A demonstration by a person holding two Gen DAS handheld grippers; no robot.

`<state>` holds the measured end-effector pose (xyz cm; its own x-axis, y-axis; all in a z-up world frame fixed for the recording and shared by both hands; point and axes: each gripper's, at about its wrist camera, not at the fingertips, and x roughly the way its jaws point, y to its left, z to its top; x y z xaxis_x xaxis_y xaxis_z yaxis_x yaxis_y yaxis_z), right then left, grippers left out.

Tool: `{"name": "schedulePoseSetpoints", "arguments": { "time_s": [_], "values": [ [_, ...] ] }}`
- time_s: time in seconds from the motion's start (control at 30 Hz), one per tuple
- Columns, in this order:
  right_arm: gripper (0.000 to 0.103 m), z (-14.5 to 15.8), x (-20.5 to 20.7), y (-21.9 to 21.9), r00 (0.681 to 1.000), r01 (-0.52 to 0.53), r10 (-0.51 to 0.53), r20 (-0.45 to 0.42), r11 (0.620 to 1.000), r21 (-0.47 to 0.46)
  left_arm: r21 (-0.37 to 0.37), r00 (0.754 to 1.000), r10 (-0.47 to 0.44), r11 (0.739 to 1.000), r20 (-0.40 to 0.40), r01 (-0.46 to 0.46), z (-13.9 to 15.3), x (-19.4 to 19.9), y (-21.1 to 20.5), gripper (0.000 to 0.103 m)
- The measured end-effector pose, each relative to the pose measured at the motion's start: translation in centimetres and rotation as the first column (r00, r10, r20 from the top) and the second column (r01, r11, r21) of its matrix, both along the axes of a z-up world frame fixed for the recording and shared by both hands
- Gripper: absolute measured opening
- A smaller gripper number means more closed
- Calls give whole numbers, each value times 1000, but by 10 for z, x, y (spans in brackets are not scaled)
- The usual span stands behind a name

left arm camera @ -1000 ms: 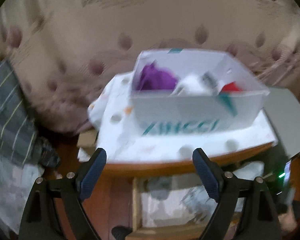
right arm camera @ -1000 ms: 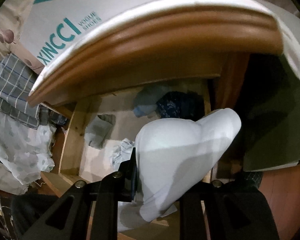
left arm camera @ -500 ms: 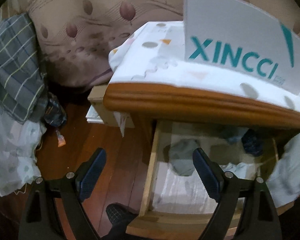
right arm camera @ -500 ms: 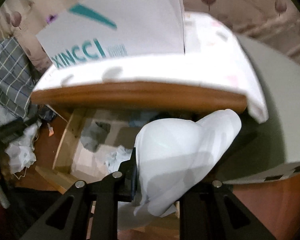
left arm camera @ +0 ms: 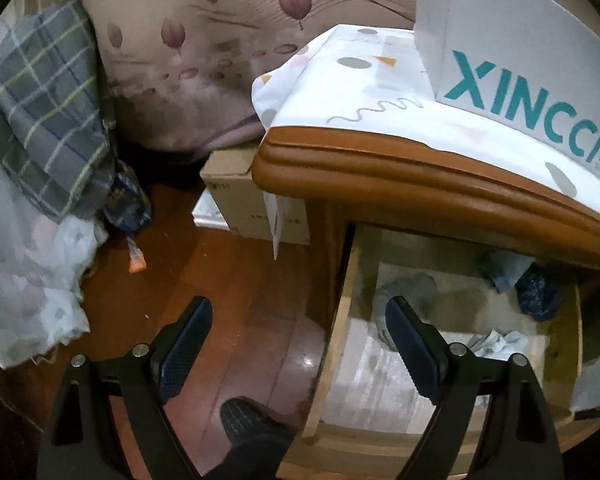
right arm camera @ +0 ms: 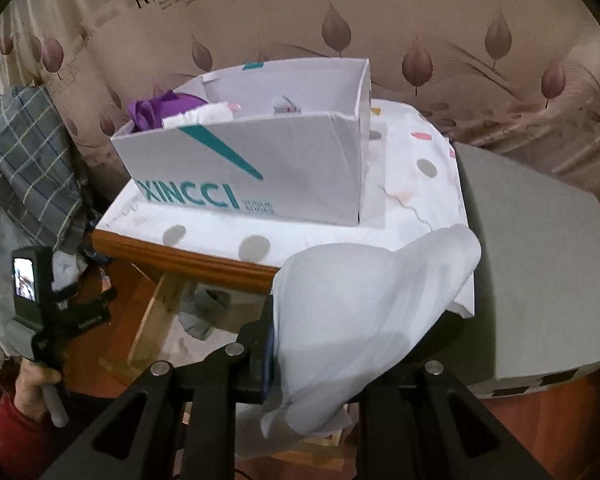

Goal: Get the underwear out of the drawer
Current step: 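Carry the white garment with the right gripper into the box and release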

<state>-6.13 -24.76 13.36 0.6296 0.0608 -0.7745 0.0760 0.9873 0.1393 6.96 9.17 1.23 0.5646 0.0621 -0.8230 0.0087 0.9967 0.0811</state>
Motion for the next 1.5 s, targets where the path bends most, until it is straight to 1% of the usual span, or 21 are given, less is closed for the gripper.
{"name": "schedulePoseSetpoints", "arguments": {
  "time_s": [0.13,0.23,0.27,0.33,0.4,0.47,0.53,0.57,0.67,0.77,0.83,0.93,1.07,1.27,1.33,1.37,1.4,1.5],
  "values": [
    [18,21,2,9,999,-14,14,33,1000,-3,-11,1000,12,1000,-11,-12,-2,1,3,86],
    [18,50,2,10,997,-22,20,69,1000,20,-17,1000,15,1000,-18,-15,-3,1,4,86],
    [18,65,3,9,996,-25,23,90,999,28,-15,1000,17,1000,-18,-17,-3,1,5,87],
    [18,86,7,9,993,-28,26,116,999,19,-17,1000,23,1000,-14,-23,-1,1,6,86],
    [18,114,12,8,987,-26,26,162,1000,1,-28,1000,27,999,-12,-28,0,0,8,86],
    [18,145,20,8,975,-14,19,219,1000,-26,-32,999,33,999,-16,-33,-1,0,11,87],
    [18,166,28,6,965,-6,13,263,1000,-27,-41,999,45,998,-25,-46,-2,2,14,87],
    [18,181,34,7,954,7,7,299,999,-43,-47,998,46,998,-30,-47,-2,3,15,87],
    [18,209,52,10,932,31,0,364,996,-79,-61,997,60,996,-43,-63,-3,4,19,87],
    [18,223,78,13,922,62,-12,387,991,-117,-66,997,63,996,-37,-66,-2,4,22,87],
    [18,223,98,11,927,78,-28,373,990,-121,-75,997,68,995,-40,-71,-2,4,24,87],
    [18,210,130,4,943,98,-51,329,987,-128,-78,996,77,994,-44,-81,-2,5,28,86],
    [18,172,174,-2,971,106,-70,227,983,-151,-97,994,96,990,-44,-100,-1,6,34,86],
    [18,117,223,-4,989,114,-94,115,977,-182,-100,994,99,990,-52,-104,-3,7,36,87],
    [20,100,233,-5,992,109,-97,77,978,-178,-97,994,96,990,-54,-101,-3,8,36,86],
    [20,87,239,-6,994,107,-100,45,978,-182,-97,994,95,990,-56,-100,-3,8,36,86],
    [23,79,239,-8,994,109,-105,33,978,-179,-99,994,92,990,-57,-97,-3,8,36,87],
    [24,55,244,-12,995,101,-103,-11,984,-148,-94,995,83,992,-60,-88,-4,9,33,86]
  ]
}}
